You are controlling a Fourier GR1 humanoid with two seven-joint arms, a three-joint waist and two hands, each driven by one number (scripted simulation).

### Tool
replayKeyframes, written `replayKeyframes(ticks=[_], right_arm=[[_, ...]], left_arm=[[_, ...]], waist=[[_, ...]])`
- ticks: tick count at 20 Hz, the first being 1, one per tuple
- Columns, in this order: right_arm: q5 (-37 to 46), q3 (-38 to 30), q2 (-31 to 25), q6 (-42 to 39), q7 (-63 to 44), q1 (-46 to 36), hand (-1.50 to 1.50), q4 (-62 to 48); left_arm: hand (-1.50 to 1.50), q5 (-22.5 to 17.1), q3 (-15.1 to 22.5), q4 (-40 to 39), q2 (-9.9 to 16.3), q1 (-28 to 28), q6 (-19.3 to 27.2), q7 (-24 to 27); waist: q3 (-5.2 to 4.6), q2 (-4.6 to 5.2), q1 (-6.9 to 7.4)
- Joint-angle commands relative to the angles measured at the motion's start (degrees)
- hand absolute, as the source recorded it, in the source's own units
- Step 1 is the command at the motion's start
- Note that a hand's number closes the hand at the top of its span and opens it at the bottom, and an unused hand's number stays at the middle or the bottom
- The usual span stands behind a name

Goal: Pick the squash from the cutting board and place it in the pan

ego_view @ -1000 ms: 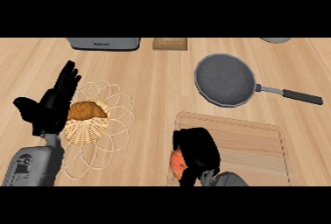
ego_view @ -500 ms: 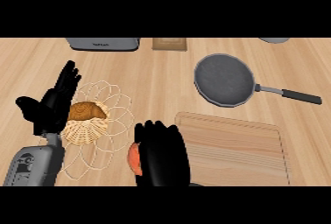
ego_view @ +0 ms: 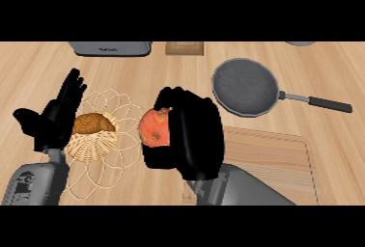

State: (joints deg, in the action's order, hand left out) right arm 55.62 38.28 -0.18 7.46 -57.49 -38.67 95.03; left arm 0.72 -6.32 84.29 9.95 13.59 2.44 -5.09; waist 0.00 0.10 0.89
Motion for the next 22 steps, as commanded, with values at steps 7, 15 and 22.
replayKeyframes(ticks=[7,15,22], right_arm=[[-8.35,-20.82,-9.32,6.57,18.21,-1.12,1.50,-14.14],[-7.19,-29.37,-16.06,17.78,36.37,-6.45,1.50,-42.03],[-12.29,-37.42,-16.48,25.09,51.70,-13.01,1.50,-64.45]], left_arm=[[0.00,-0.62,-1.31,-1.40,0.26,-2.59,-1.00,4.01],[0.00,-0.74,-0.48,0.73,0.21,1.14,-0.77,-0.36],[0.00,-0.70,-0.01,0.06,0.30,0.76,-2.02,1.48]], waist=[[0.00,0.17,-0.35],[0.05,0.81,1.20],[0.10,1.10,2.12]])
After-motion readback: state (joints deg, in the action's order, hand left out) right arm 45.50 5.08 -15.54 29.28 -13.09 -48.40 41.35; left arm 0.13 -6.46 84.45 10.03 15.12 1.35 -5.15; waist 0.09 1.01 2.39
